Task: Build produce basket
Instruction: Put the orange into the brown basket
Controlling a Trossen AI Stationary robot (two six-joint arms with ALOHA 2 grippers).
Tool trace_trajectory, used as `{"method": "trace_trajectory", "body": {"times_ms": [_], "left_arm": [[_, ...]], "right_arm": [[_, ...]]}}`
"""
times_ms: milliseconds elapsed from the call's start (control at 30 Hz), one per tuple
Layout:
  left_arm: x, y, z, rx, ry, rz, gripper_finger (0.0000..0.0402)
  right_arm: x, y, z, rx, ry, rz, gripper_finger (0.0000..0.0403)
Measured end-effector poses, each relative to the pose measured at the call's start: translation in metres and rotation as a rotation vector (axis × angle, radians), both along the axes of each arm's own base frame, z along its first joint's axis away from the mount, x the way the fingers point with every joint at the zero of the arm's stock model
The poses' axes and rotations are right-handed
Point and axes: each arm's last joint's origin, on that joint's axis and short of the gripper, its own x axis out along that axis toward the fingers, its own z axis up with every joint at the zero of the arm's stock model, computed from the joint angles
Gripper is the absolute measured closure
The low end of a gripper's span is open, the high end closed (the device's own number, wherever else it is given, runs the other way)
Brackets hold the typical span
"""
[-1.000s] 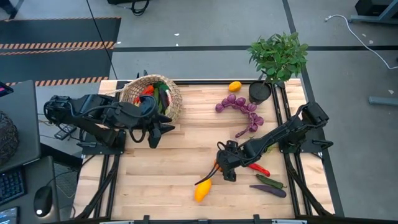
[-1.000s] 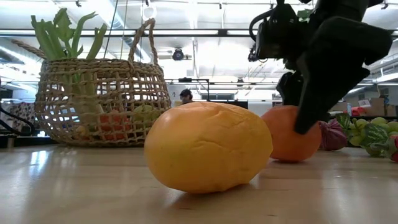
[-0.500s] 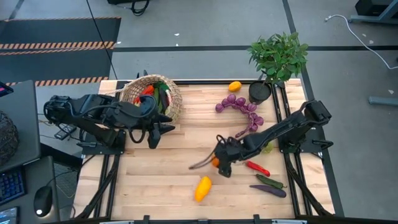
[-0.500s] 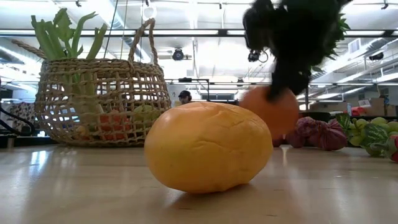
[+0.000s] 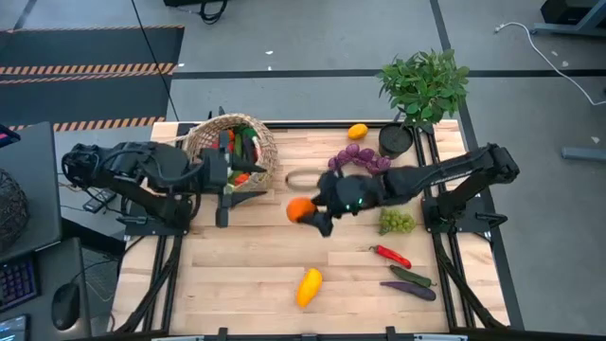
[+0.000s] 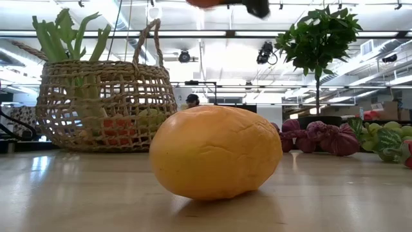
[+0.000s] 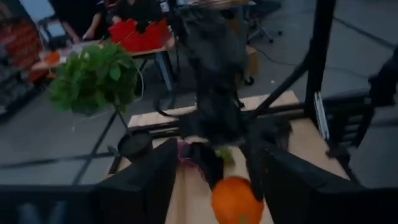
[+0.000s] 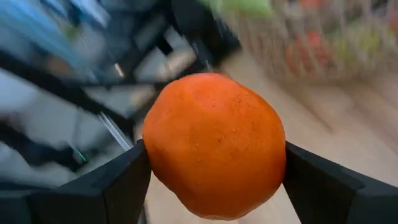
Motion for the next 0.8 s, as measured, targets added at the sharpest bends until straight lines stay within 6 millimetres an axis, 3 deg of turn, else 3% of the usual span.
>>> {"method": "trace_trajectory", "body": {"times_ms": [200,433,800], "left_arm": [[0.0,0.001,-0.001,0.088,0.016,-0.006,0.0098],[-0.001,0.001,-0.004,0.117,0.054,0.01,0.0018],[0.028,0.003,-0.022,0.165,0.142,0.111,0.0001]], "right_arm": [[0.009,-0.019,0.042,0.057,-0.199,-0.054,0.0076],[0.013,-0.031,0.061,0.116,-0.352,-0.083,0.0076],[0.015,-0.034,0.071,0.173,-0.459,-0.063,0.0076]]}}
